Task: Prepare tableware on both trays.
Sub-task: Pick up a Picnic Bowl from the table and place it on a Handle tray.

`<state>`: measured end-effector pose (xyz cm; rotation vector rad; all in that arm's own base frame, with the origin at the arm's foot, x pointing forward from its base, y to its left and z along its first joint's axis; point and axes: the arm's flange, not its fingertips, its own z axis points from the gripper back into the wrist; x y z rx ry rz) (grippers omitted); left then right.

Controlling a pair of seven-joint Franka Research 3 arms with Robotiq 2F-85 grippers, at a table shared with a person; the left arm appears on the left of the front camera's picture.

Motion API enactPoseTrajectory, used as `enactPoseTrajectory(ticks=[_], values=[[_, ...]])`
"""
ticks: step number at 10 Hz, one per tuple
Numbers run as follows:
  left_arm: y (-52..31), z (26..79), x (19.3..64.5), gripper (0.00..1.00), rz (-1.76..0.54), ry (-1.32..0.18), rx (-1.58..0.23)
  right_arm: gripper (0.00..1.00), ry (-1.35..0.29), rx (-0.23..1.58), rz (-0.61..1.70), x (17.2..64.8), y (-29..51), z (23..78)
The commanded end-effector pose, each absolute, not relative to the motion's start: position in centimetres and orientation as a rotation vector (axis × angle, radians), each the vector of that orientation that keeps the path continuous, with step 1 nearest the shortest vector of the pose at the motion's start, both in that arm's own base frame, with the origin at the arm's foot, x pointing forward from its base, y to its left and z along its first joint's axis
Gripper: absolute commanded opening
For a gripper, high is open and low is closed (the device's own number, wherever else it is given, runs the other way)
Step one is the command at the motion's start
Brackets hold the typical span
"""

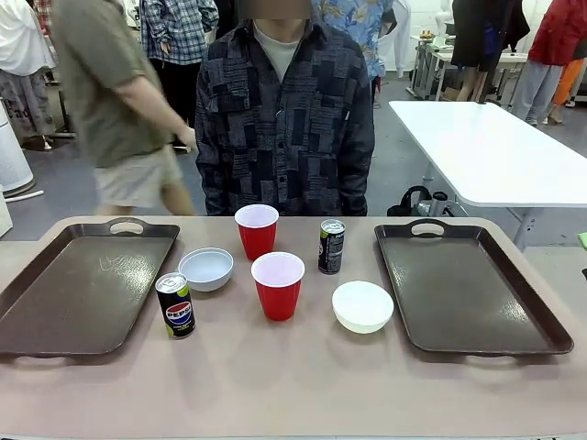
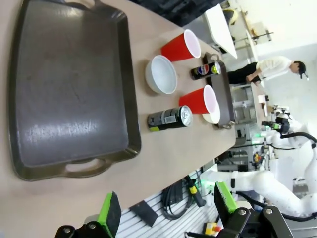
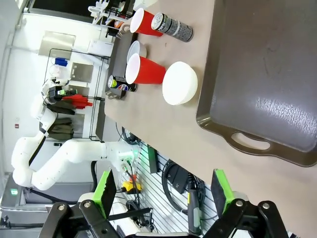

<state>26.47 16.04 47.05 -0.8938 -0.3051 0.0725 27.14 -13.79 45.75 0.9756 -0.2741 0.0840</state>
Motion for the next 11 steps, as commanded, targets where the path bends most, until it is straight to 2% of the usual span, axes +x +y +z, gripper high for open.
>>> enactPoseTrajectory(ticks=[1, 11], values=[[16.08, 47.22, 26.69, 1.0, 0.081, -0.316, -0.903, 1.0, -0.269, 0.99, 0.076, 27.18, -13.8, 45.66], [16.08, 47.22, 26.69, 1.0, 0.081, -0.316, -0.903, 1.0, -0.269, 0.99, 0.076, 27.18, -13.8, 45.66]])
